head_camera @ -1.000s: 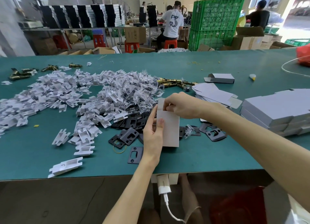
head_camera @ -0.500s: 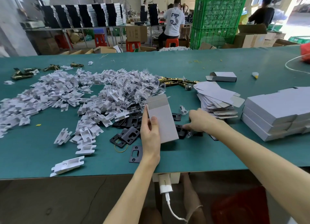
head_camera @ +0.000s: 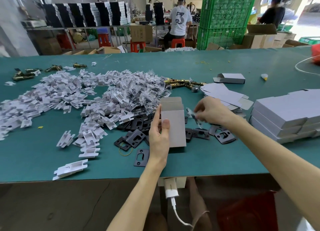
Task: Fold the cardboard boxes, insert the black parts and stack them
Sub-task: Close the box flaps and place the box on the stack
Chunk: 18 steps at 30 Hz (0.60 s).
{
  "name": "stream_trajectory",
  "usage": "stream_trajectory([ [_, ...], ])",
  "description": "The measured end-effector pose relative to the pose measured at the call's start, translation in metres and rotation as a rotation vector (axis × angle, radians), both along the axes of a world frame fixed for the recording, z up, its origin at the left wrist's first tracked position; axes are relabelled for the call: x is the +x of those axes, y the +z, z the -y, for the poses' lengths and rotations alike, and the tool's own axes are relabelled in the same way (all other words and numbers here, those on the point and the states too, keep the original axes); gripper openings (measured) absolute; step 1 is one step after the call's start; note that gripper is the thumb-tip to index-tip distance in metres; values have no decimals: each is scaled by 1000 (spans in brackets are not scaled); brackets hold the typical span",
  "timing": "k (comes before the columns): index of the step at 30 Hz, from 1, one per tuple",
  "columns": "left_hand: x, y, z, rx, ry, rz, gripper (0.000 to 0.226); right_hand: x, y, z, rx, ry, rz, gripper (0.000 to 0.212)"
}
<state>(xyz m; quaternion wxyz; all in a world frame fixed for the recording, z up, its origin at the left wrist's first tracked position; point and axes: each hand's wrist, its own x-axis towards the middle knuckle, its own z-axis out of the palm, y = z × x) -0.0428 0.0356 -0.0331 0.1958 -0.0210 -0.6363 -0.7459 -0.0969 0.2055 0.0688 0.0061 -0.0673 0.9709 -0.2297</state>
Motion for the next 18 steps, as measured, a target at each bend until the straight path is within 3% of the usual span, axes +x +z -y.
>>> stream_trajectory([
  [5, -1, -1, 0, -31, 6, 9, 46, 0, 26, 22, -474, 111, -314, 21],
  [7, -1, -2, 1, -53, 19, 13, 46, 0, 29, 36, -512, 164, -386, 20],
  [11, 0, -3, 2, -49, 20, 20, 46, -2, 26, 55, -298, 281, -438, 22],
  [14, 1, -2, 1, -36, 21, 10, 46, -4, 20, 57, -60, 384, -369, 19],
  [18, 1, -1, 1, -32, 20, 0, 45, -2, 16, 50, 48, 396, -304, 23],
])
